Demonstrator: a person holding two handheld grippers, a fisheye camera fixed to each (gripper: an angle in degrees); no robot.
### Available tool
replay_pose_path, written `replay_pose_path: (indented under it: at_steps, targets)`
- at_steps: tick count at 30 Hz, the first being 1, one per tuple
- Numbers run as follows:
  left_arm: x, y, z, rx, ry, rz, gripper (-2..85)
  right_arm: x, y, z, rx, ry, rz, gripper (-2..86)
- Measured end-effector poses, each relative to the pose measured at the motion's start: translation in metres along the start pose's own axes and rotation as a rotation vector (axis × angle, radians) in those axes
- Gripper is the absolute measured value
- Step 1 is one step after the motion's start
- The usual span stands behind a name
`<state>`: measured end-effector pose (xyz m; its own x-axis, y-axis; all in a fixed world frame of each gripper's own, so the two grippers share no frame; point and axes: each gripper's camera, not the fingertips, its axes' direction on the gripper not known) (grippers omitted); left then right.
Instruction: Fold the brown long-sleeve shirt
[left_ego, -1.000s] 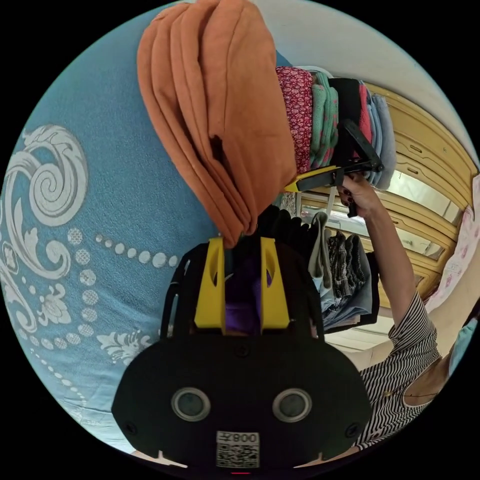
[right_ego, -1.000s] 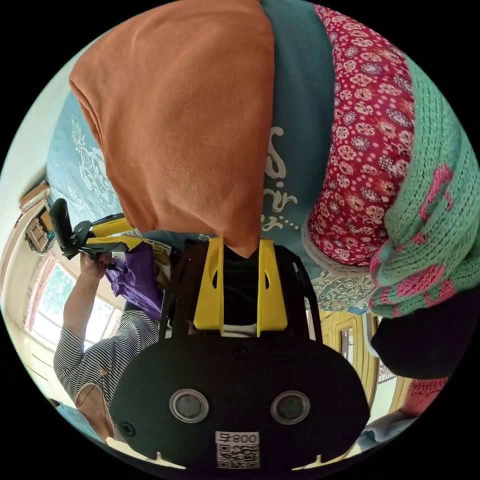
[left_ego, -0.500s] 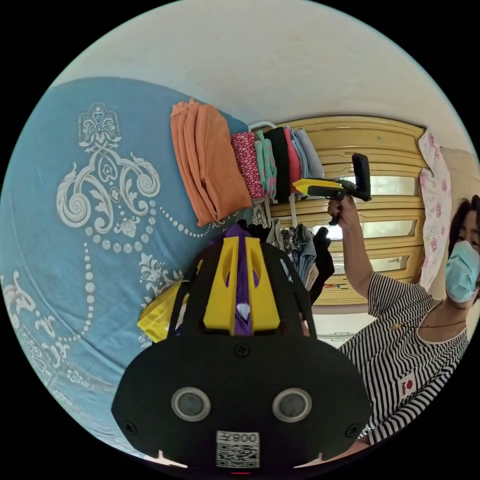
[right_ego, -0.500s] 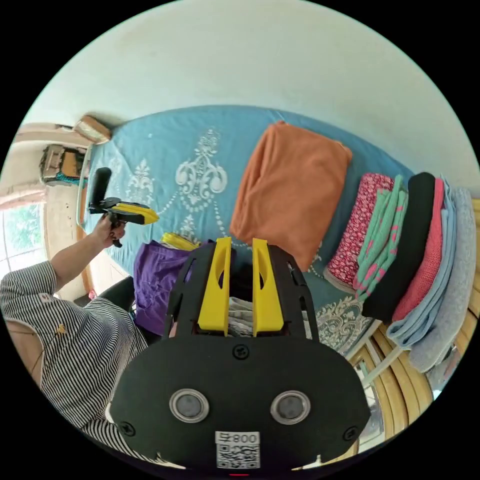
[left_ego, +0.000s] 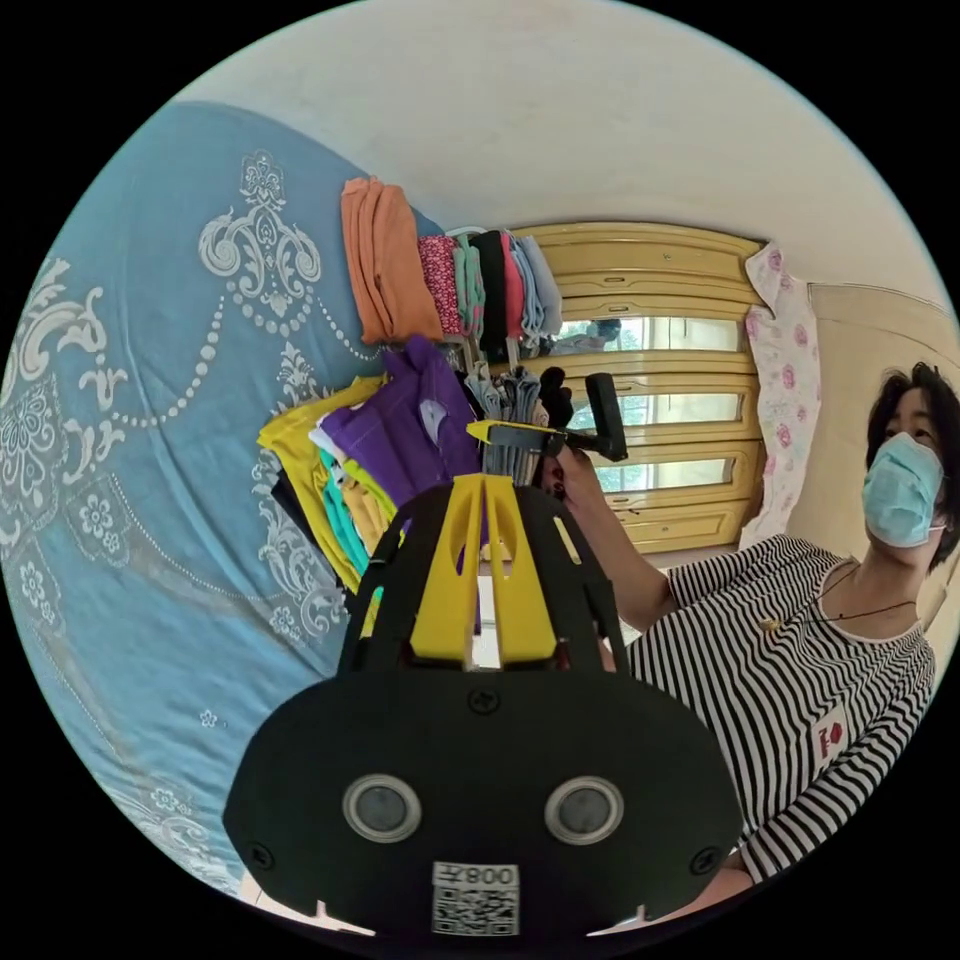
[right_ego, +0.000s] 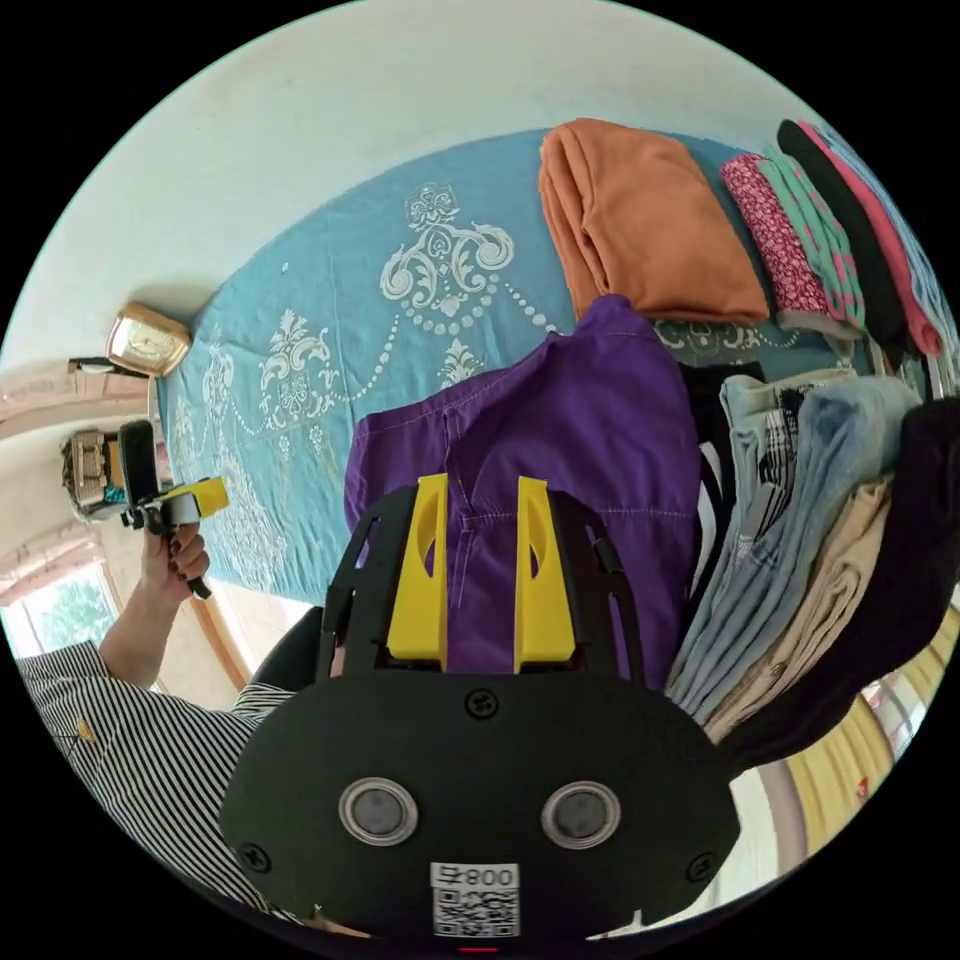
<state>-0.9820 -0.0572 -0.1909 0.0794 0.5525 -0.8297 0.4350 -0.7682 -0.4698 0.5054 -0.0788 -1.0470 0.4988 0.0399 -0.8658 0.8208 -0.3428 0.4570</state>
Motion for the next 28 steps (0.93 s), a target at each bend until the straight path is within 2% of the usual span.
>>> replay_pose_path:
  at_steps: [7,14,19,28]
  targets:
    - [-0.006,0.122,-0.089,-0.053,-0.016,-0.014,0.2,-0.018,0.063,-0.079,0.133,0.129,0.148,11.8]
    - [-0.041,0.221,-0.16,-0.008,-0.097,-0.152,0.2,-0.025,0.056,-0.134,0.173,0.174,0.146,12.2]
    - [-0.066,0.254,-0.159,0.045,-0.048,-0.187,0.1,-0.009,0.063,-0.162,0.207,0.198,0.17,11.7]
    - [-0.081,0.282,-0.129,-0.051,0.054,-0.064,0.1,0.025,0.124,-0.249,0.341,0.277,0.187,3.9]
